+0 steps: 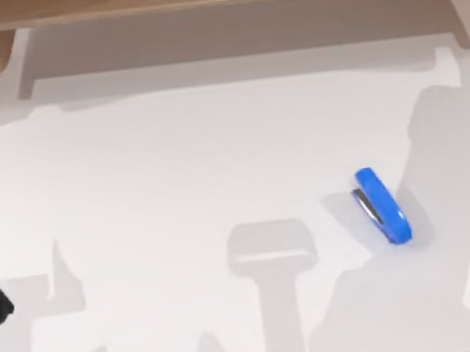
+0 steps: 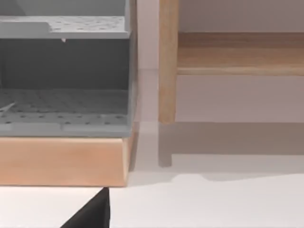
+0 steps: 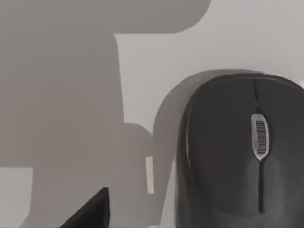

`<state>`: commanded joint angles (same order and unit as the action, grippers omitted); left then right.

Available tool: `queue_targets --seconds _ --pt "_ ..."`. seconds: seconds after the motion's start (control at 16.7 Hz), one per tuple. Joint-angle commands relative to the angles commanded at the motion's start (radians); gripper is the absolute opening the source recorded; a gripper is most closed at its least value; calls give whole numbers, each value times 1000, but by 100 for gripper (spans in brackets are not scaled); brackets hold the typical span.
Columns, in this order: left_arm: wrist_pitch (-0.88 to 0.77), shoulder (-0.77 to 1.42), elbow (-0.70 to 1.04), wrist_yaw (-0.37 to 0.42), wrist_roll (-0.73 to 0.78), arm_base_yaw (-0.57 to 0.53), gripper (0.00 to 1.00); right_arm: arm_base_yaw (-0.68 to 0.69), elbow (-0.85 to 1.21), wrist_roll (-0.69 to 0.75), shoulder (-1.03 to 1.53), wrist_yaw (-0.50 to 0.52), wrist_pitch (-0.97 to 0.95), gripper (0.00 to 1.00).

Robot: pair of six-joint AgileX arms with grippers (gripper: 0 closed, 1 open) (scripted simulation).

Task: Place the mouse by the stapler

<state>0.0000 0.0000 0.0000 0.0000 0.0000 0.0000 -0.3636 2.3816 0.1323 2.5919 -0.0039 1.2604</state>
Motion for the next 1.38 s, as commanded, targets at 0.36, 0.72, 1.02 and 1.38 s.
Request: queue_targets --seconds 0.36,0.72,1.02,1.38 --pt "0 0 0 0 0 0 100 1 -15 -1 7 0 -21 100" --pt "0 0 0 0 0 0 100 1 -15 -1 7 0 -21 55" --pt "0 0 0 0 0 0 100 1 -15 -1 7 0 -21 17" --pt "0 0 0 0 0 0 100 1 -15 -1 7 0 -21 0"
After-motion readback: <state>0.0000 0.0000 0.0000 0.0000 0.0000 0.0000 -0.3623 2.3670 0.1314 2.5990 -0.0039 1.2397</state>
